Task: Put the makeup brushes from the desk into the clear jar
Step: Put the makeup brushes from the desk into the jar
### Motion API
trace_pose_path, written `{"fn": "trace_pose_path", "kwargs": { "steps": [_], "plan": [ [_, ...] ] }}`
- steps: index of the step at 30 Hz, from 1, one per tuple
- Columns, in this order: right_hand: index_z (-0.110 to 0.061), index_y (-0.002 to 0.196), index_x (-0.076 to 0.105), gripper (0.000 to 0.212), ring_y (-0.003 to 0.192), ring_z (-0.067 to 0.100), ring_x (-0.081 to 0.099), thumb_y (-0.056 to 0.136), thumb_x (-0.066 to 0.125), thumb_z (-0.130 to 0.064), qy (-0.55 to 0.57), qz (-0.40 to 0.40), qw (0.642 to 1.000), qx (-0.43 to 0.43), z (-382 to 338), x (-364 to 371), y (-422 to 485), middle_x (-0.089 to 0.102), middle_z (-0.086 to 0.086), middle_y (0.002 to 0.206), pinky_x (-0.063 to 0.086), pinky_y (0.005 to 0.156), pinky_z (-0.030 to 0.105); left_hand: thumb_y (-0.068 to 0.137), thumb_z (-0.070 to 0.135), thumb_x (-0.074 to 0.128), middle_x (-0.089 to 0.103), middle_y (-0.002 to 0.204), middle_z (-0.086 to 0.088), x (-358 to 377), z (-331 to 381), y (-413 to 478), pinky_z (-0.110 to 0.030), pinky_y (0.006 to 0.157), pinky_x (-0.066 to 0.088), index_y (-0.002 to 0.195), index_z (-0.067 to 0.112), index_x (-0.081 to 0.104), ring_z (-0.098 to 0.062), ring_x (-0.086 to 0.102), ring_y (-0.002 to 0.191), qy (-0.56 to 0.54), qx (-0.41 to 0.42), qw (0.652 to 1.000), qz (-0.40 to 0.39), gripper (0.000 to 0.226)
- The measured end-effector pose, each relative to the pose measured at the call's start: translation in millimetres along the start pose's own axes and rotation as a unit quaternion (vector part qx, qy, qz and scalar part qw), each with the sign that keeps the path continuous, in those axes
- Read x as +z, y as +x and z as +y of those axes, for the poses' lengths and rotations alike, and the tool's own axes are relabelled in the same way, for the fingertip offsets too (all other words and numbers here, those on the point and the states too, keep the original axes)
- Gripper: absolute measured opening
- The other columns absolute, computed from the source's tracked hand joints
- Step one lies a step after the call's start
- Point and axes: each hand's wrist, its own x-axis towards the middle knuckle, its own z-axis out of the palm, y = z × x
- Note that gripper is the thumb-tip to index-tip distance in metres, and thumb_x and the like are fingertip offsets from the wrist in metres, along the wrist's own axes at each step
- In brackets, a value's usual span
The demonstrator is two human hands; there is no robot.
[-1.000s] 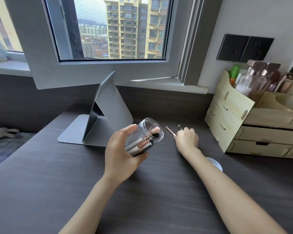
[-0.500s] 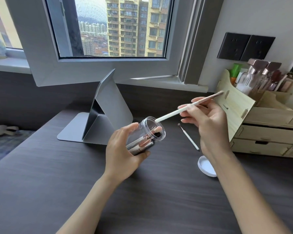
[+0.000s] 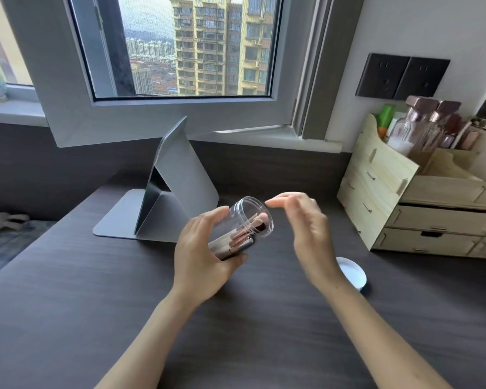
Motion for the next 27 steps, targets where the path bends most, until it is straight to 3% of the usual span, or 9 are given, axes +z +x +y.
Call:
{"fn": "trace_pose_path", "kwargs": {
  "steps": [2, 5, 9, 11, 16, 19, 22, 24, 27],
  "plan": [
    [-0.022, 0.080, 0.071, 0.040, 0.097, 0.020, 0.060, 0.094, 0.037, -0.039, -0.016, 0.059, 0.996, 0.066, 24.5, -7.4, 10.7, 0.068, -0.006, 0.088, 0.044, 0.086, 0.029, 0.047, 0.028, 0.082, 0.050, 0.109, 0.030, 0.2, -0.5, 0.4, -0.028, 0.089, 0.042, 0.117, 0.027, 0.053, -0.001, 0.049, 0.102, 0.001, -0.002, 1.000, 0.001, 0.075],
    [-0.018, 0.070, 0.068, 0.034, 0.088, 0.031, 0.059, 0.091, 0.045, -0.032, -0.232, 0.085, 0.958, 0.147, 73.3, -20.1, 28.1, 0.066, 0.005, 0.082, 0.042, 0.074, 0.034, 0.047, 0.029, 0.081, 0.048, 0.109, 0.032, -0.3, -0.7, 0.8, -0.024, 0.089, 0.039, 0.116, 0.032, 0.050, 0.000, 0.048, 0.102, -0.002, -0.005, 1.000, 0.003, 0.075],
    [-0.008, 0.111, 0.065, 0.038, 0.109, 0.038, 0.052, 0.092, 0.050, -0.036, -0.485, -0.049, 0.840, 0.238, 116.9, -29.6, 41.0, 0.062, 0.017, 0.116, 0.042, 0.090, 0.037, 0.047, 0.029, 0.081, 0.049, 0.108, 0.031, 0.4, -0.5, -0.1, -0.027, 0.089, 0.041, 0.116, 0.029, 0.052, -0.002, 0.050, 0.102, 0.003, -0.001, 1.000, 0.003, 0.075],
    [-0.007, 0.115, 0.061, 0.039, 0.112, 0.036, 0.052, 0.092, 0.051, -0.037, -0.505, -0.085, 0.819, 0.258, 123.7, -28.9, 43.8, 0.057, 0.017, 0.120, 0.044, 0.087, 0.037, 0.047, 0.028, 0.081, 0.047, 0.109, 0.033, 0.2, 0.4, -0.3, -0.028, 0.088, 0.042, 0.116, 0.032, 0.050, 0.000, 0.049, 0.101, 0.007, 0.004, 1.000, 0.002, 0.076],
    [-0.004, 0.114, 0.057, 0.024, 0.108, 0.036, 0.059, 0.092, 0.050, -0.012, -0.508, -0.127, 0.810, 0.262, 121.0, -22.0, 53.6, 0.062, 0.017, 0.117, 0.045, 0.076, 0.034, 0.047, 0.027, 0.081, 0.046, 0.110, 0.034, -0.4, -0.1, 1.0, -0.036, 0.088, 0.046, 0.116, 0.032, 0.049, 0.000, 0.049, 0.102, 0.009, 0.008, 1.000, 0.005, 0.076],
    [-0.001, 0.108, 0.059, 0.023, 0.094, 0.034, 0.064, 0.092, 0.048, -0.013, -0.393, -0.049, 0.883, 0.253, 102.3, -23.9, 54.4, 0.067, 0.016, 0.103, 0.044, 0.070, 0.034, 0.047, 0.028, 0.081, 0.048, 0.109, 0.038, 0.0, -1.2, 0.7, -0.045, 0.085, 0.050, 0.115, 0.034, 0.050, -0.003, 0.051, 0.104, -0.001, -0.005, 1.000, 0.009, 0.075],
    [0.006, 0.097, 0.059, 0.018, 0.053, 0.009, 0.060, 0.090, 0.051, -0.010, -0.059, 0.091, 0.968, 0.226, 56.1, -31.2, 45.8, 0.060, 0.008, 0.071, 0.046, 0.053, 0.030, 0.047, 0.029, 0.082, 0.051, 0.107, 0.040, -0.4, -4.5, 0.6, -0.045, 0.087, 0.050, 0.115, 0.037, 0.050, -0.006, 0.053, 0.106, -0.015, -0.023, 1.000, 0.014, 0.075],
    [0.003, 0.091, 0.057, 0.008, 0.048, 0.006, 0.059, 0.088, 0.052, -0.002, 0.138, 0.127, 0.967, 0.176, 16.7, -37.3, 35.0, 0.059, 0.008, 0.065, 0.051, 0.049, 0.024, 0.047, 0.029, 0.082, 0.051, 0.108, 0.042, -1.1, -6.0, 1.1, -0.041, 0.089, 0.049, 0.115, 0.038, 0.051, -0.007, 0.055, 0.105, -0.025, -0.035, 0.999, 0.021, 0.076],
    [-0.001, 0.084, 0.056, 0.007, 0.062, 0.014, 0.066, 0.088, 0.052, 0.003, 0.258, 0.088, 0.955, 0.116, -29.0, -33.6, 24.6, 0.067, 0.012, 0.075, 0.056, 0.058, 0.023, 0.047, 0.028, 0.082, 0.054, 0.107, 0.037, -1.6, -5.0, 1.7, -0.037, 0.090, 0.048, 0.115, 0.037, 0.051, -0.006, 0.055, 0.105, -0.029, -0.033, 0.999, 0.018, 0.075]
  ]
}}
